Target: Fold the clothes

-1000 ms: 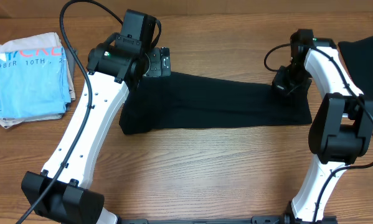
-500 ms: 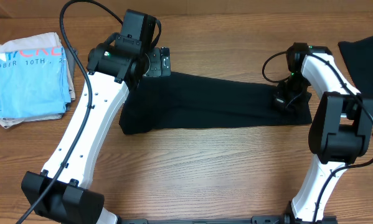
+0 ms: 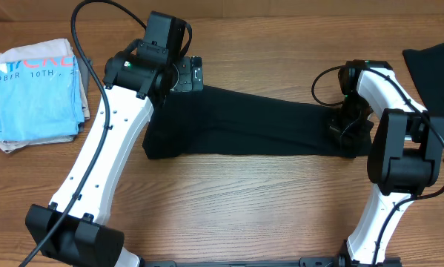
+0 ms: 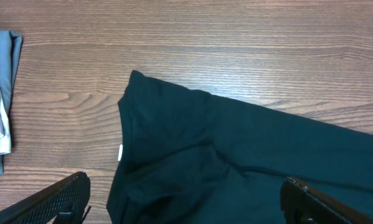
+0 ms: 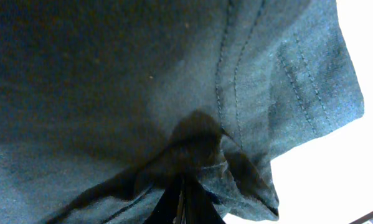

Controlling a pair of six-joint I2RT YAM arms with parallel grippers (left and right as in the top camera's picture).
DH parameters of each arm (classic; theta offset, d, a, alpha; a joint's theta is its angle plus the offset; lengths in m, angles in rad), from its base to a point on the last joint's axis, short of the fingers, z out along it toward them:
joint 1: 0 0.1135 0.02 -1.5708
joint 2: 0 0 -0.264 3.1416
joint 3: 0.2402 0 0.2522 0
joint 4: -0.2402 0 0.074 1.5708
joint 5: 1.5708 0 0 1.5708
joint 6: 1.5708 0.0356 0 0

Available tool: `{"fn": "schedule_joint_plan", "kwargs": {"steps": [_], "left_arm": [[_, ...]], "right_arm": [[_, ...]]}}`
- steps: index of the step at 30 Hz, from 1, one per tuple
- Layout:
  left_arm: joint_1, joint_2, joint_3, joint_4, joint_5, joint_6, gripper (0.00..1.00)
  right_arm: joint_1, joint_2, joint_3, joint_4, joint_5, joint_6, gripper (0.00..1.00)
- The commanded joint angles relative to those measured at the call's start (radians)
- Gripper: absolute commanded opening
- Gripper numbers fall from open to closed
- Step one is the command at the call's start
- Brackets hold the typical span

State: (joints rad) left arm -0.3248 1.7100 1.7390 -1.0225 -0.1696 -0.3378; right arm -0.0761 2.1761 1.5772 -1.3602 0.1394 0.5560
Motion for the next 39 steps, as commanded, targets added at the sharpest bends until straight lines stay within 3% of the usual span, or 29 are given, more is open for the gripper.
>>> {"fn": "schedule_joint_plan", "kwargs": {"steps": [1, 7, 13, 19, 30, 39], "left_arm": [[0.005, 0.005, -0.003, 0.002, -0.017, 0.001, 1.00], [0.005, 0.005, -0.003, 0.002, -0.017, 0.001, 1.00], [0.005, 0.005, -0.003, 0.002, -0.017, 0.001, 1.00], [0.005, 0.006, -0.003, 0.002, -0.017, 0.001, 1.00], [0.005, 0.005, -0.003, 0.002, -0.016, 0.001, 1.00], [0.005, 0.005, -0.003, 0.002, -0.017, 0.001, 1.00]], "right_arm": [[0.002, -0.019, -0.005, -0.021, 0.013, 0.022, 0.04], [0.003, -0.021, -0.006, -0.110, 0.034, 0.102, 0.04], [0.011, -0.090, 0.004, -0.107, 0.024, 0.090, 0.04], [0.072, -0.263, 0.010, 0.079, -0.302, -0.238, 0.04], [0.196, -0.232, -0.040, 0.295, -0.297, -0.282, 0.04], [0.212, -0.202, -0.160, 0.471, -0.295, -0.303, 0.04]]}}
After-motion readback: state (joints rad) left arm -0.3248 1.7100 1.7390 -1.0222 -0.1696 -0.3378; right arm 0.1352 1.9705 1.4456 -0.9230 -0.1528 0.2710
